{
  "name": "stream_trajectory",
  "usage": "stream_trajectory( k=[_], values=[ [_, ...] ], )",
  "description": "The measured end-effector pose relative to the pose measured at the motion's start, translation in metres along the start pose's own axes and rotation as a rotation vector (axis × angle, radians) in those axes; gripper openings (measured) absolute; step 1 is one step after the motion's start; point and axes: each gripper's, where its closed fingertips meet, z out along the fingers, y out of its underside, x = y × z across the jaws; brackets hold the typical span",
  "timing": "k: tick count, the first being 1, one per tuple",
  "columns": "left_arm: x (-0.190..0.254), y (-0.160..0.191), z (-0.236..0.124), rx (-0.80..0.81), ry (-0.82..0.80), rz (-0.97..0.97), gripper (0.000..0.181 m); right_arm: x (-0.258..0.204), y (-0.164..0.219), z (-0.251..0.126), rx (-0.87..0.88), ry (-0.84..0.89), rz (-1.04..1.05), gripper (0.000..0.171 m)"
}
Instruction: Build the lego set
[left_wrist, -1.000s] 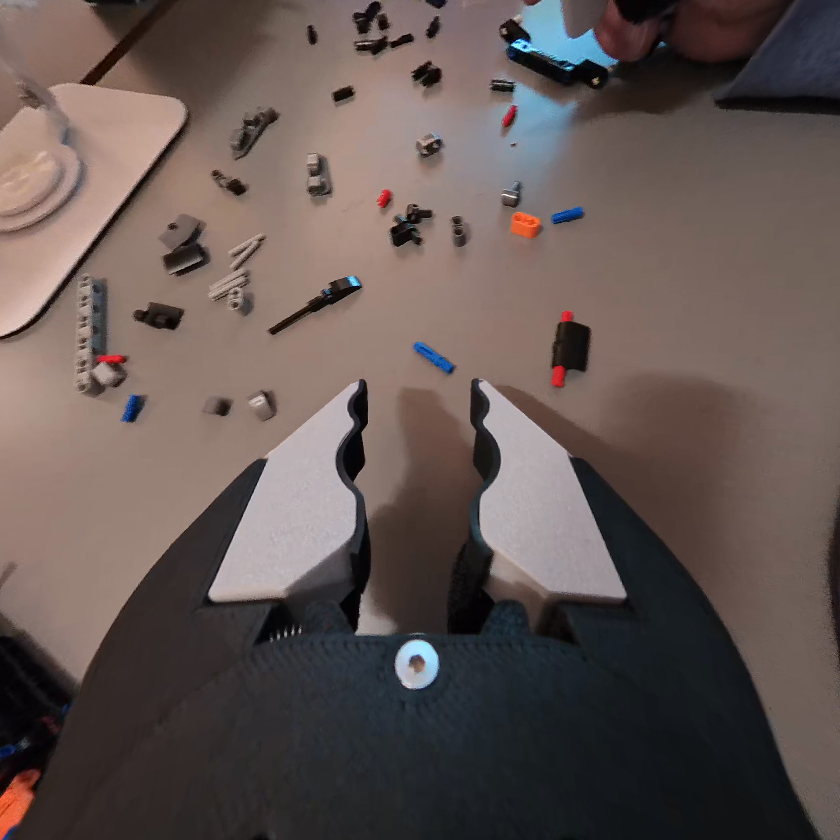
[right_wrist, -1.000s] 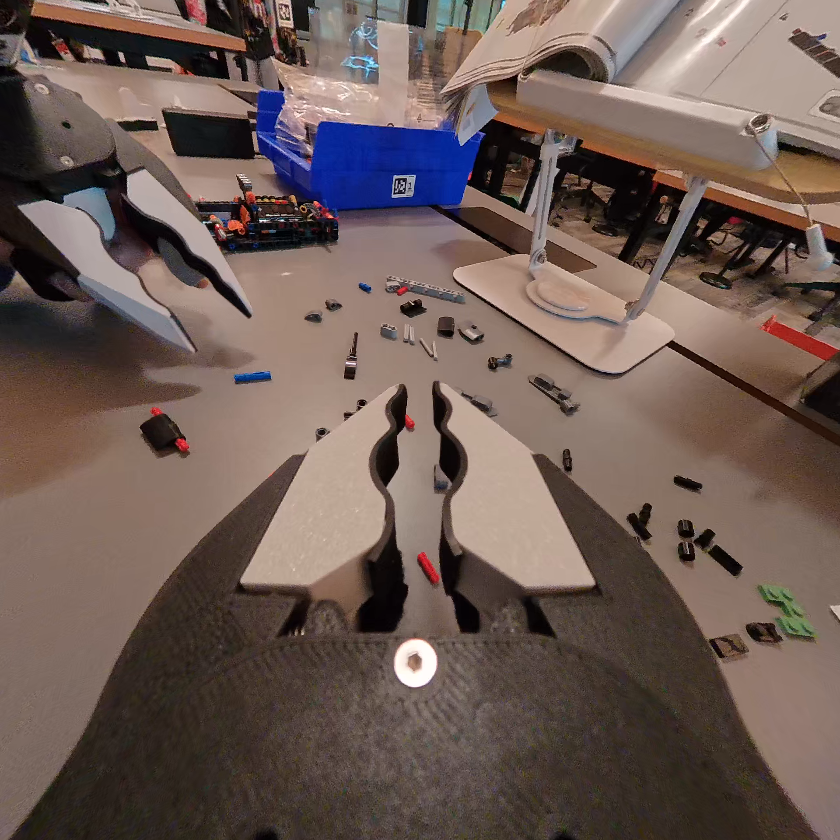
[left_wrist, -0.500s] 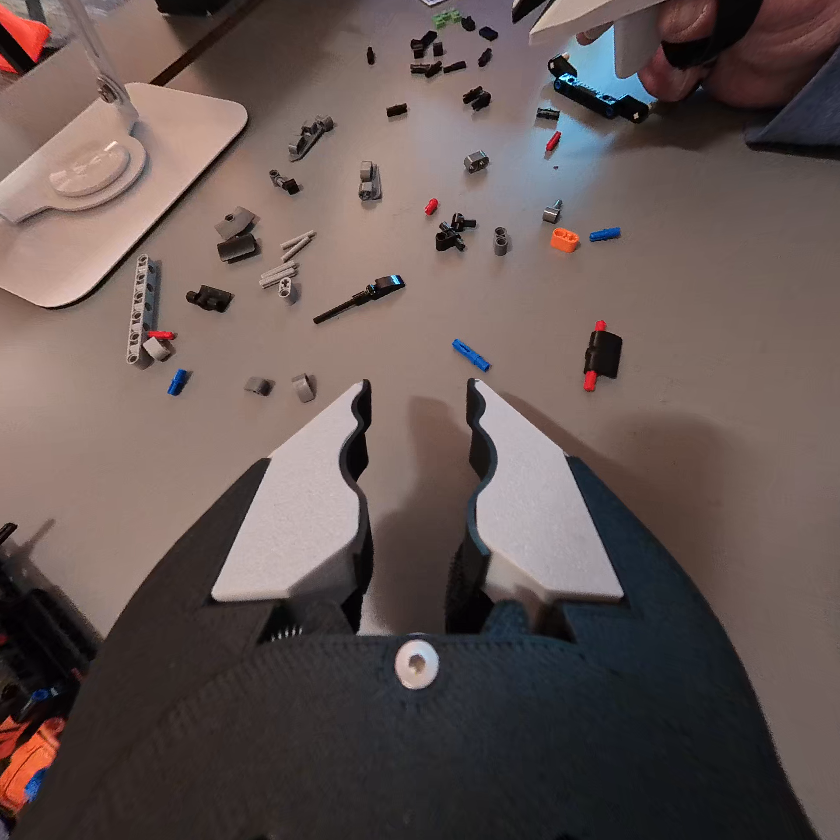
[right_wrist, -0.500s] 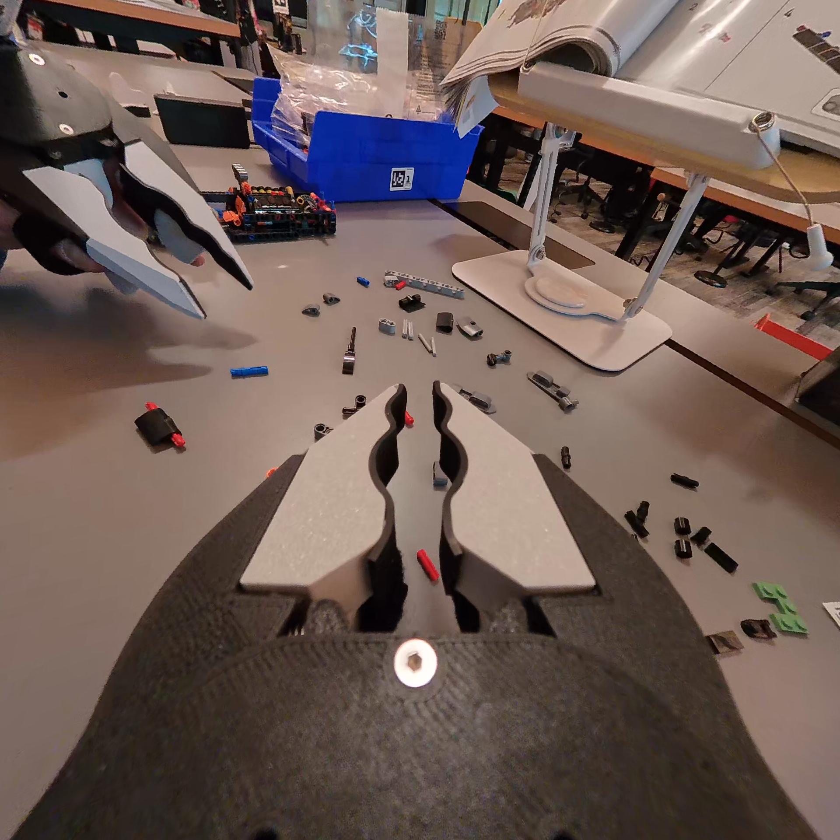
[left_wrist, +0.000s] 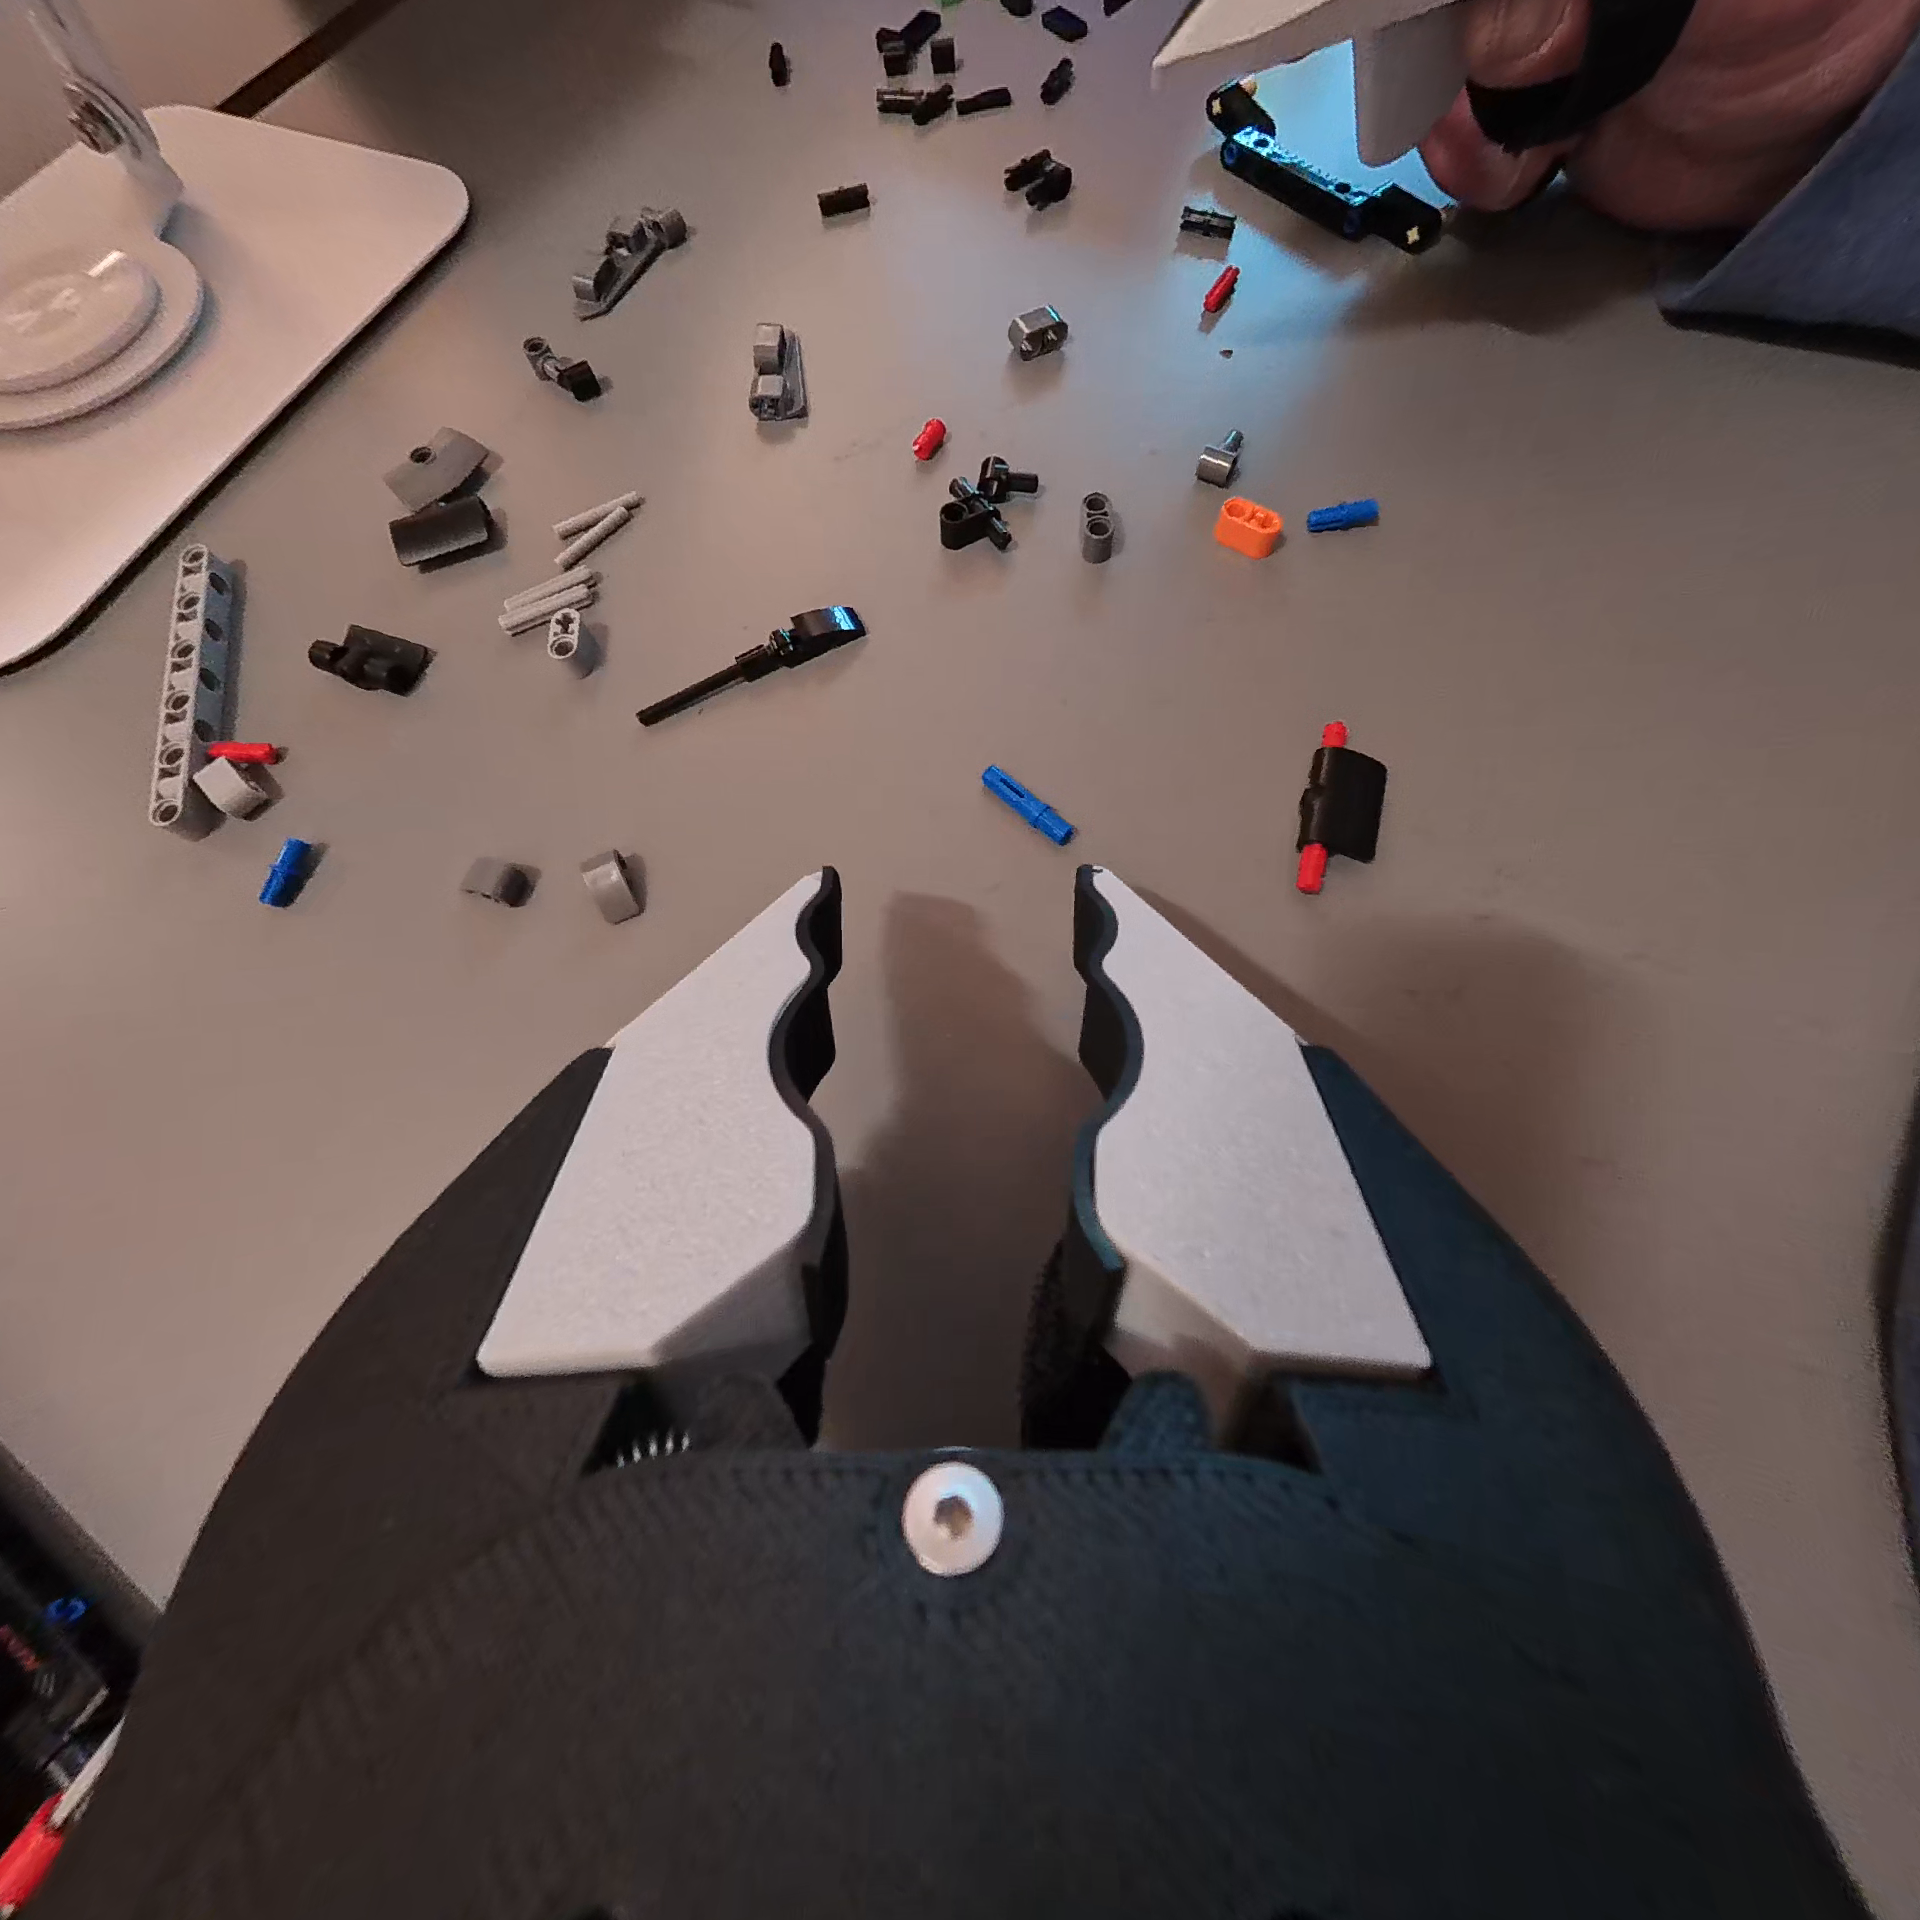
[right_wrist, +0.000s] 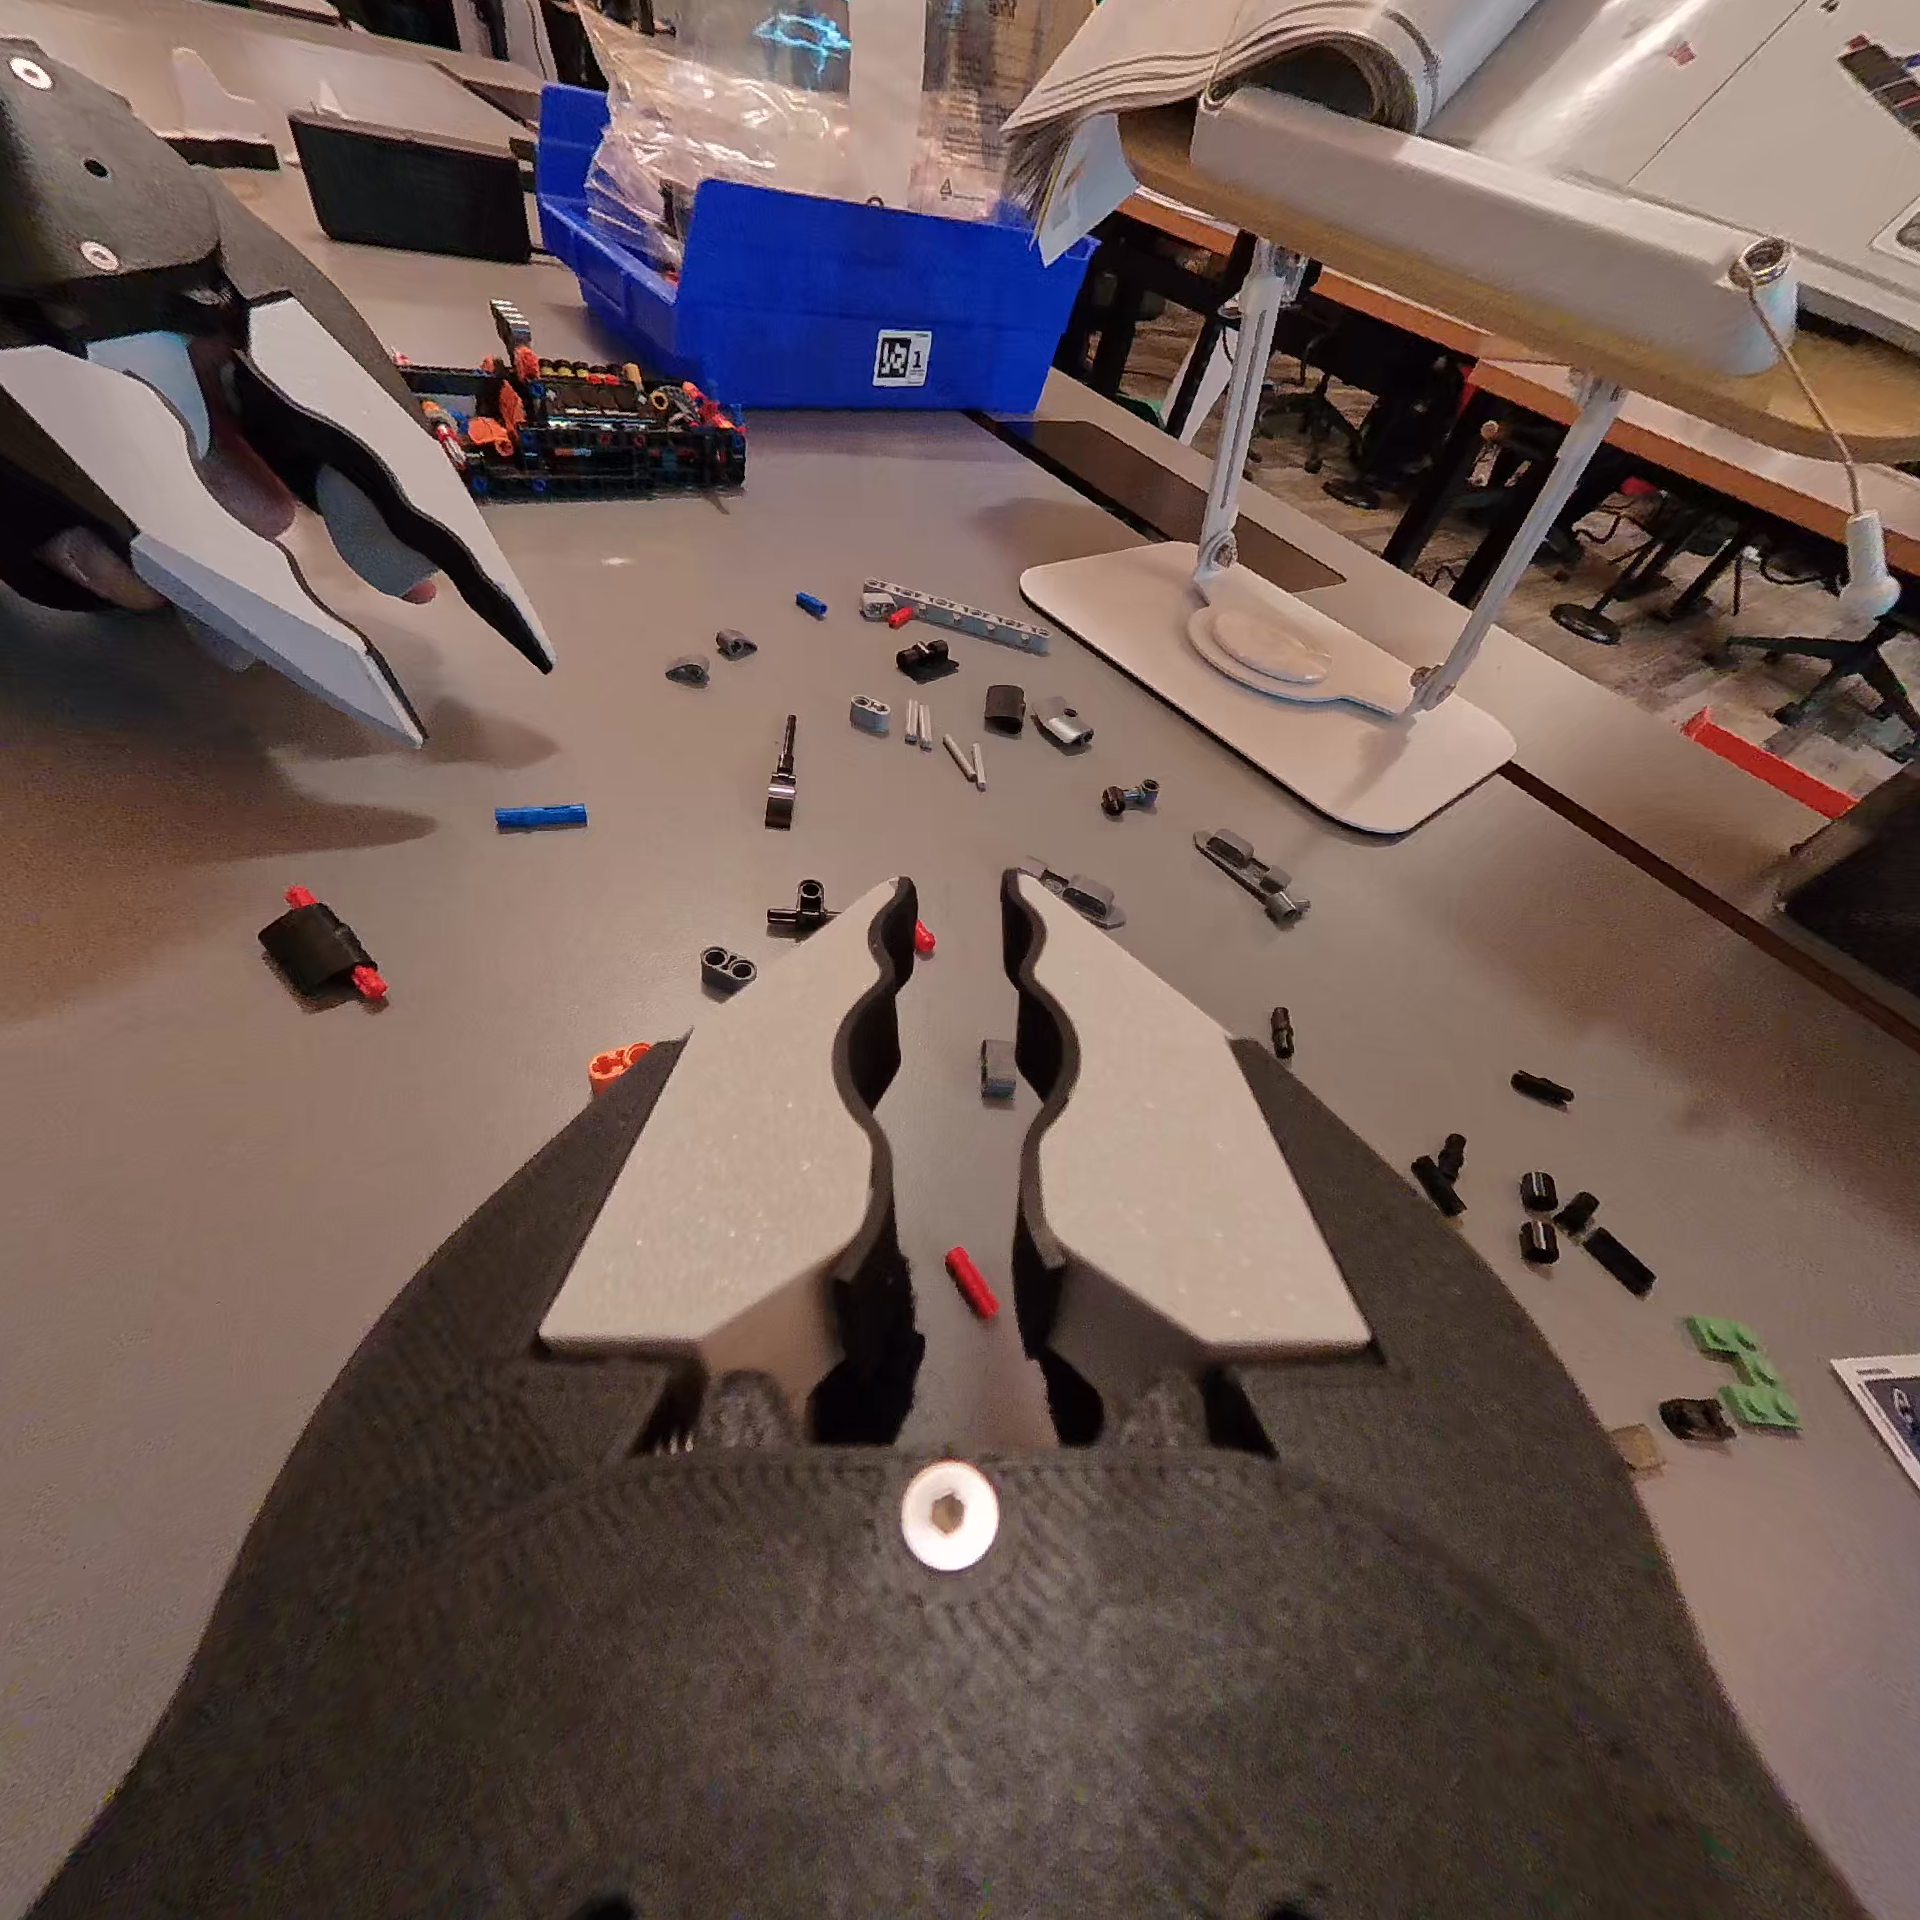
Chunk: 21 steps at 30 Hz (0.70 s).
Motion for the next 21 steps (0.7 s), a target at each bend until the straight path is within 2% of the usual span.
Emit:
stream_trajectory(
  k=[1,21],
  values=[
    [-0.0001,0.0002,0.0002,-0.002,-0.001,0.0,0.043,0.0001,0.0002,0.0002,-0.002,0.001,-0.002,0.015],
    [-0.0009,0.0041,0.0062,-0.041,0.008,-0.01,0.045,-0.0055,0.0059,0.0052,-0.041,0.0,-0.05,0.015]
  ],
)
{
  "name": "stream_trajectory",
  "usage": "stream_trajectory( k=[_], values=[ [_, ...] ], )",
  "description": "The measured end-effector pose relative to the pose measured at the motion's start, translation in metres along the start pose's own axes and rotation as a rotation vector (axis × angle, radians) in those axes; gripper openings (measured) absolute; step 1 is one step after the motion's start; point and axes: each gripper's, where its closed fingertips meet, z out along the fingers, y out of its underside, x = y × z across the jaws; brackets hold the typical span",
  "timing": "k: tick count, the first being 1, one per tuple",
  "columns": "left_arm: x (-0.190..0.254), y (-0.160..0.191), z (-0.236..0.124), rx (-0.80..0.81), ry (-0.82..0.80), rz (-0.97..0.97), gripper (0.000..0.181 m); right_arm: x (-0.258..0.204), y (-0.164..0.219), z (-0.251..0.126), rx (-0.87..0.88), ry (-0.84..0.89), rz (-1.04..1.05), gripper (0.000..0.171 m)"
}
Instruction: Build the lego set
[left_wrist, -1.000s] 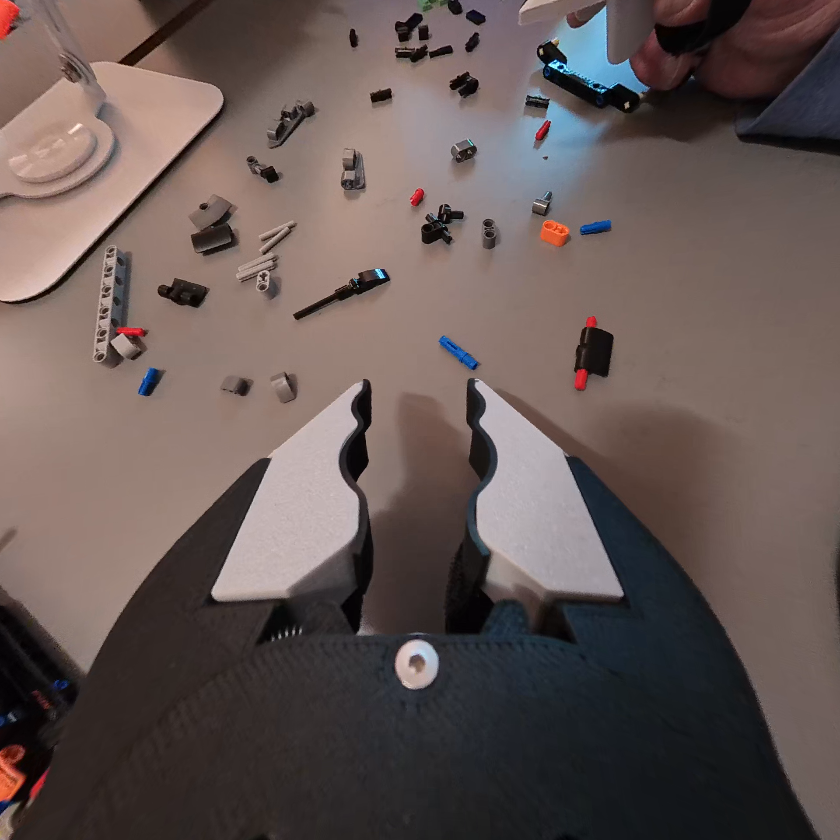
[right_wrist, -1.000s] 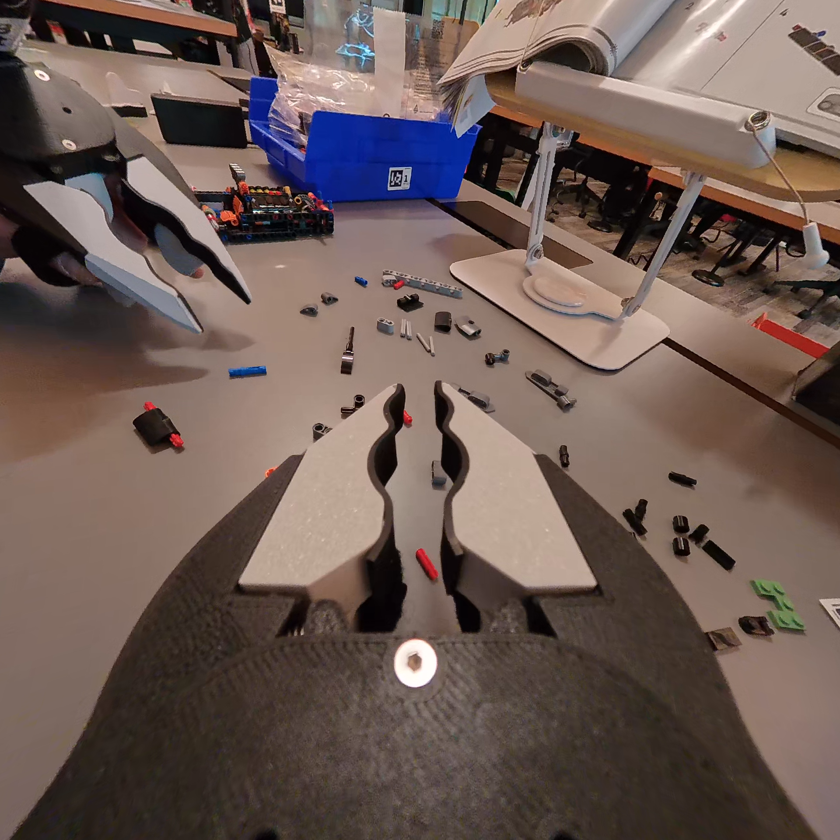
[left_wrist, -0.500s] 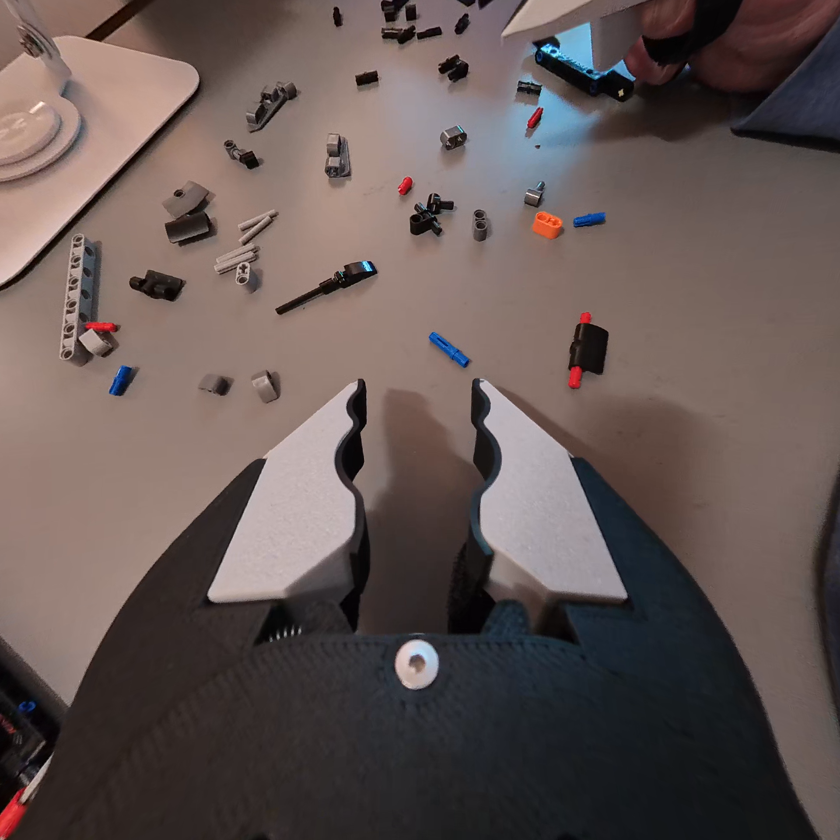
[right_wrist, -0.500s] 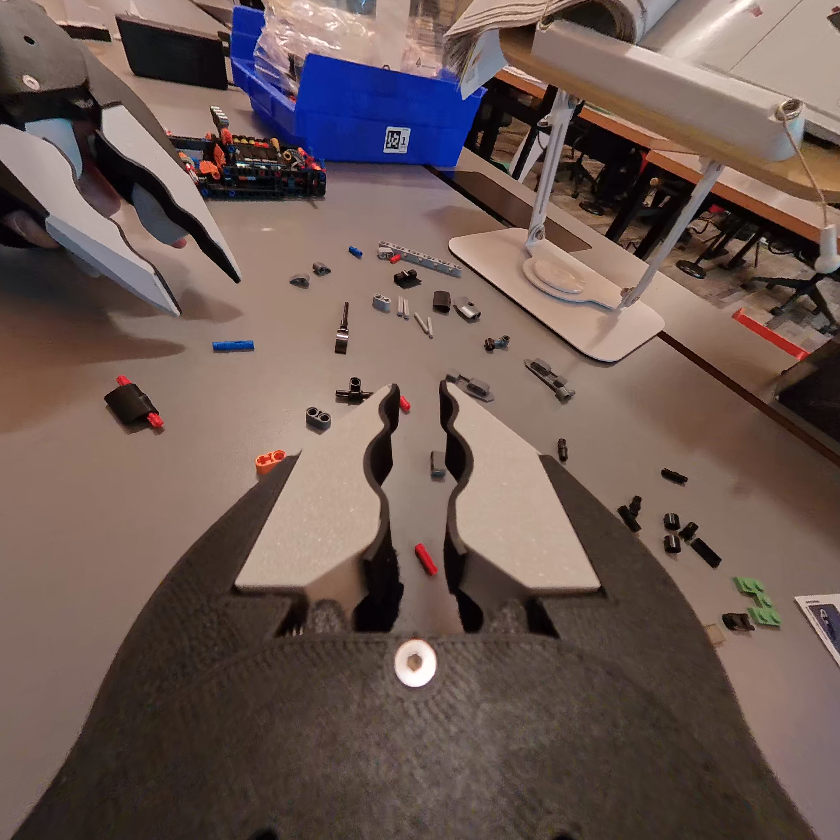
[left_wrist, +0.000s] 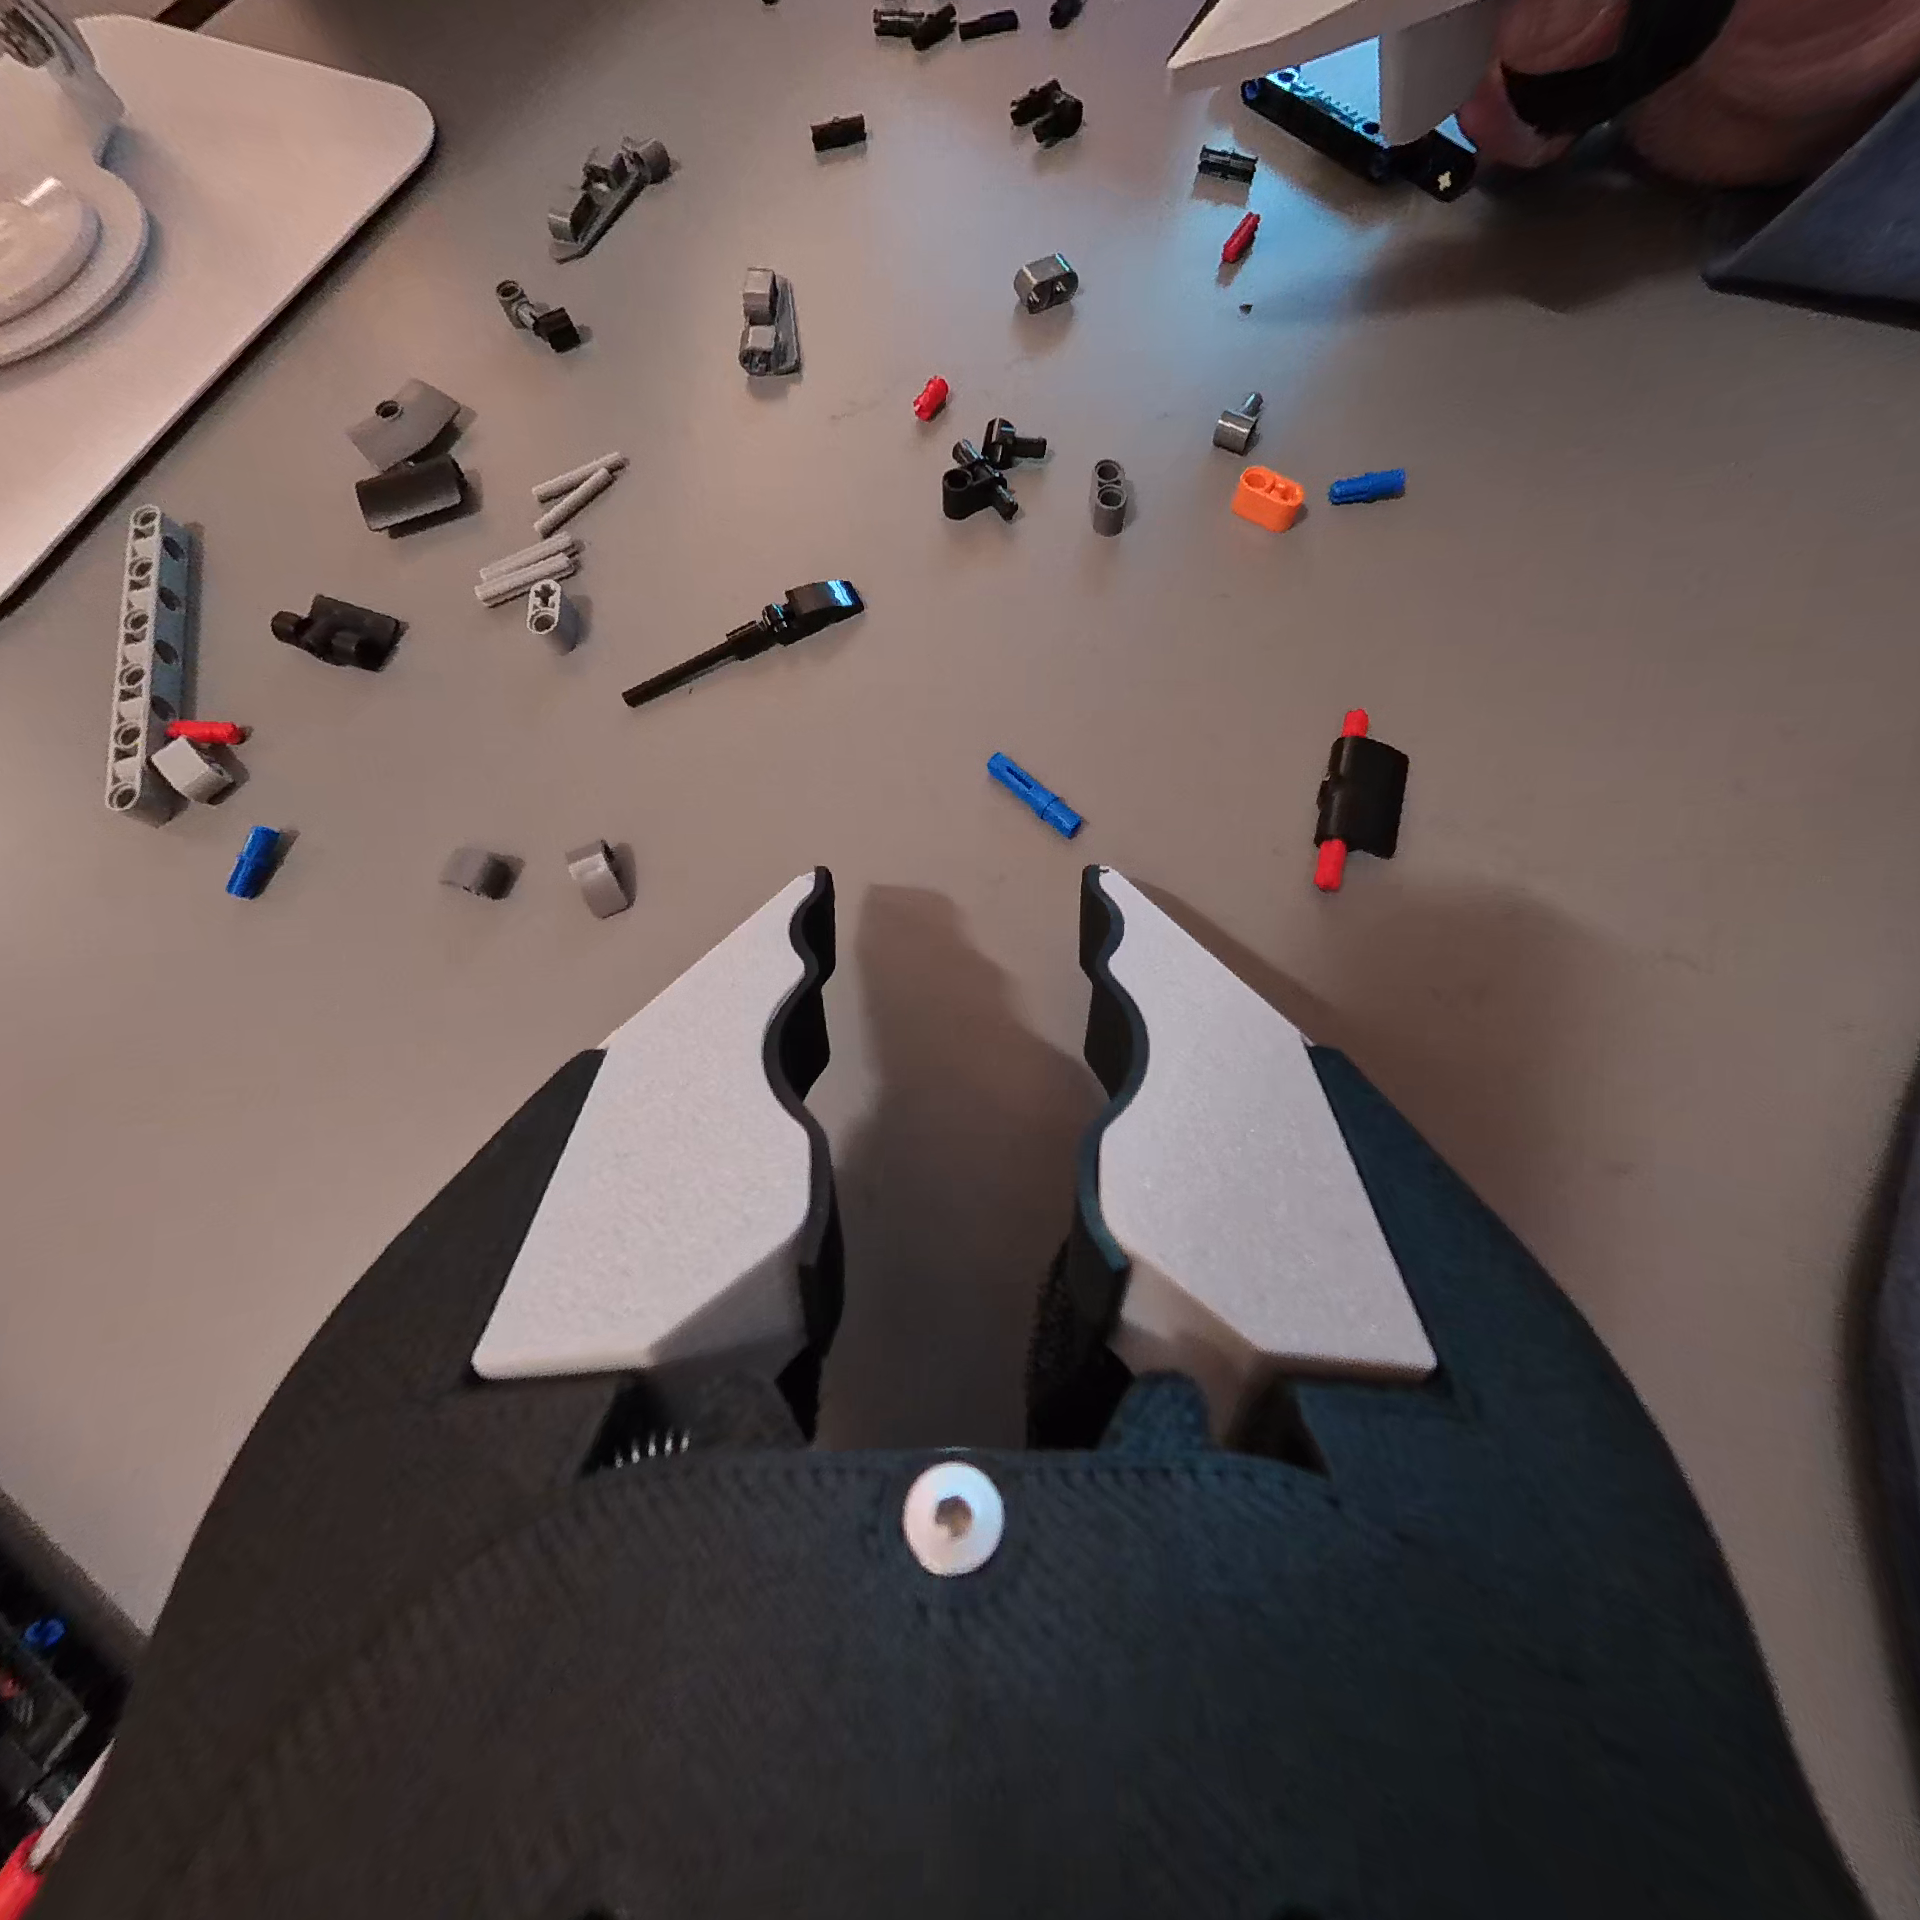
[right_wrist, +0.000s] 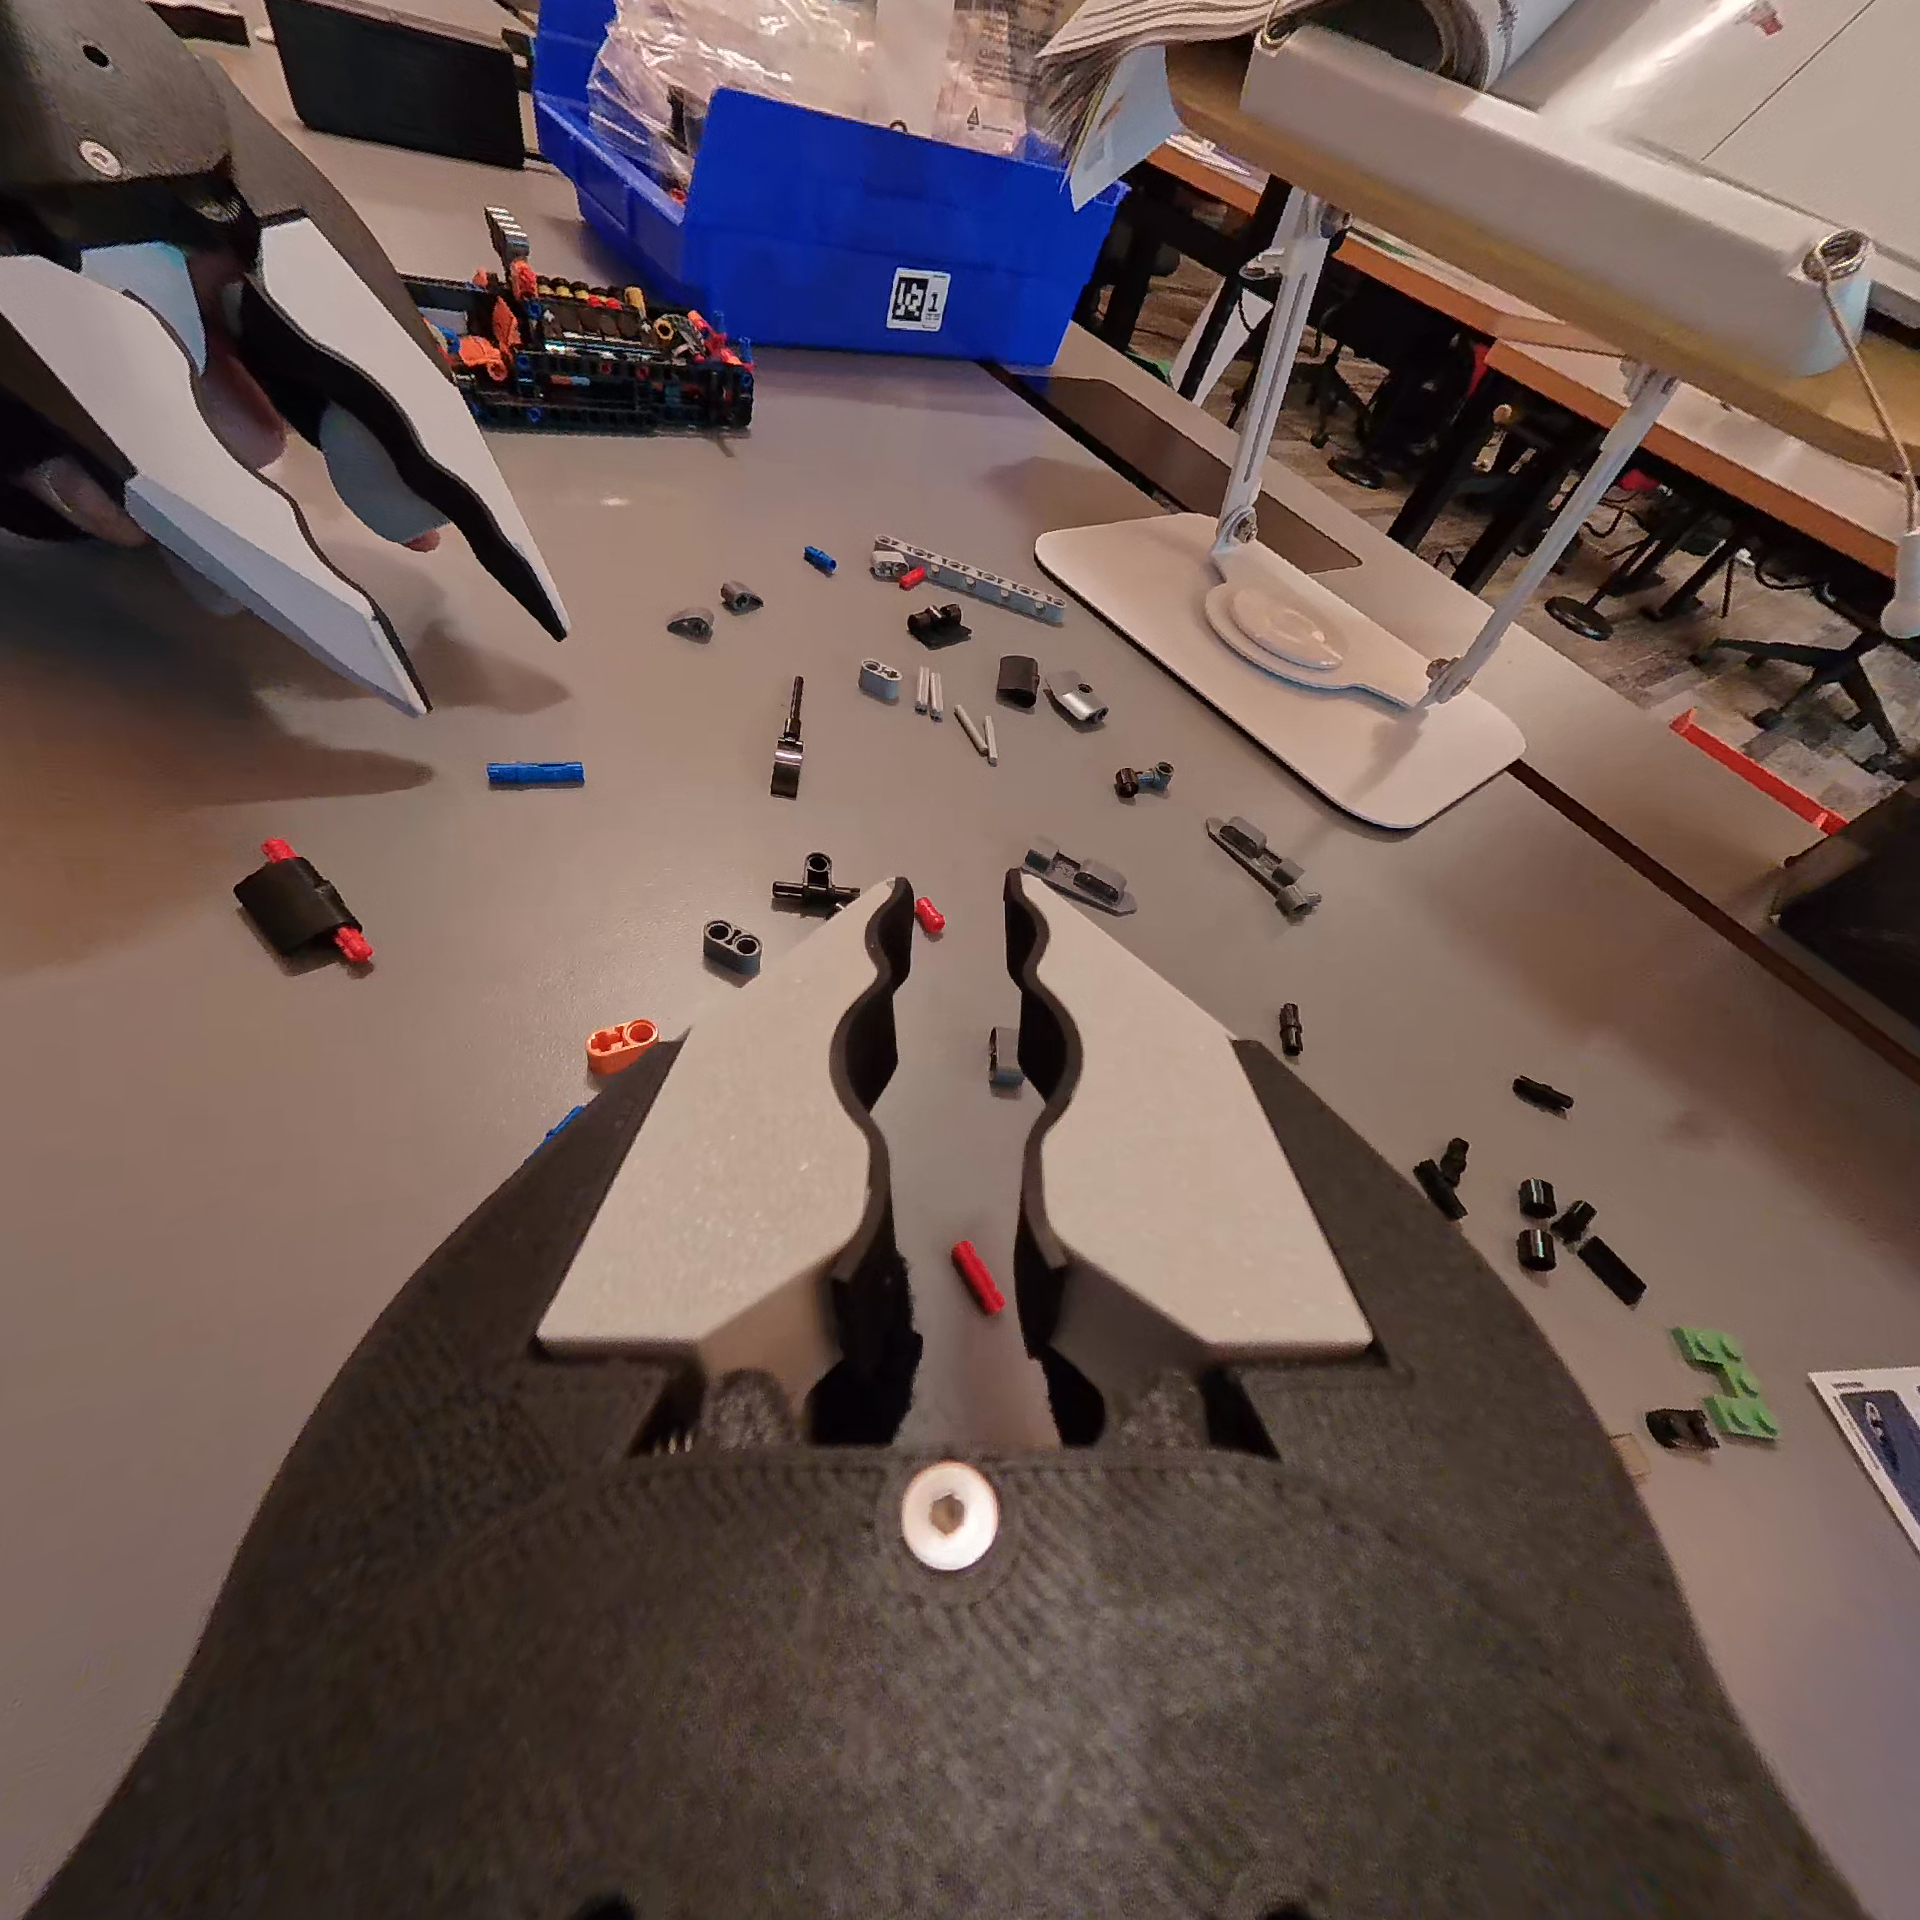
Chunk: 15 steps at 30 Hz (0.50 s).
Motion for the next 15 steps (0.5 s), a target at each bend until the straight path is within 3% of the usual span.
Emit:
stream_trajectory(
  k=[15],
  values=[
    [0.0008,-0.0012,0.0022,-0.002,0.021,-0.022,0.046,-0.0011,0.0009,0.0005,-0.006,0.0,-0.01,0.015]
  ],
)
